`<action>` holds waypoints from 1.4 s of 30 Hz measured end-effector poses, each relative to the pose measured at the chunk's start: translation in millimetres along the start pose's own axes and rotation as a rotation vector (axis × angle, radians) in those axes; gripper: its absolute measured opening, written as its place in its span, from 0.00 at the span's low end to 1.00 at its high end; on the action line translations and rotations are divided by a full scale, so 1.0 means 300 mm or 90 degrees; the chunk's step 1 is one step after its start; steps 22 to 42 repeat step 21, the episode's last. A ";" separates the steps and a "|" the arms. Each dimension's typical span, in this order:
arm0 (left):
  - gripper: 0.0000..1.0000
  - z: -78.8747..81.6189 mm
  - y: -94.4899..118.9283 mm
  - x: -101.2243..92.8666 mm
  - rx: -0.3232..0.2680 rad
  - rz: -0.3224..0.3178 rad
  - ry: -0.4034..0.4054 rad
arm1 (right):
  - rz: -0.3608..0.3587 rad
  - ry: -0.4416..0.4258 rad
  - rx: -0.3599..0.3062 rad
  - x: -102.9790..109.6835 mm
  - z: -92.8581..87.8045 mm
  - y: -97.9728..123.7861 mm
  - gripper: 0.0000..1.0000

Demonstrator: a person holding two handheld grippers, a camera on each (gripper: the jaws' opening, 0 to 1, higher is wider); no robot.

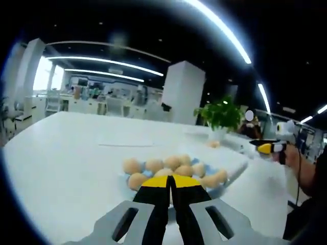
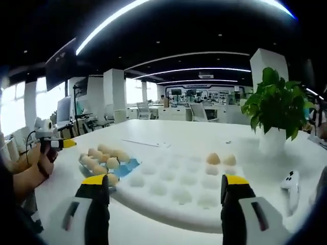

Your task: Pick up the eggs on the table and place them into the egg tray on the table

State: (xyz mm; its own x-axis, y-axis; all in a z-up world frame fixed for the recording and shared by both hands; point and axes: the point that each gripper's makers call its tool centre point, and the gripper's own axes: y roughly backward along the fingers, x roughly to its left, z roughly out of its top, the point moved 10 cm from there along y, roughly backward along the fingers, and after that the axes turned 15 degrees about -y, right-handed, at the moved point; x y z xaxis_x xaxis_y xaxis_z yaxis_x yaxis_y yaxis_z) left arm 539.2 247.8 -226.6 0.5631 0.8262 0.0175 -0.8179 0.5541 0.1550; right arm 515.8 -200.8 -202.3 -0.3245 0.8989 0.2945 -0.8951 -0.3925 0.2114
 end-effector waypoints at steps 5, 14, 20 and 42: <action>0.01 -0.007 -0.007 -0.004 0.008 0.004 -0.001 | 0.000 -0.018 0.009 -0.047 -0.044 0.003 0.94; 0.01 -0.014 -0.020 0.021 0.020 0.018 -0.003 | -0.009 -0.032 0.016 -0.160 -0.068 0.046 0.94; 0.01 -0.022 -0.021 0.028 0.028 0.033 -0.005 | -0.002 -0.032 0.013 -0.177 -0.078 0.059 0.94; 0.01 -0.023 -0.021 0.028 0.030 0.033 -0.006 | -0.002 -0.031 0.015 -0.180 -0.080 0.060 0.94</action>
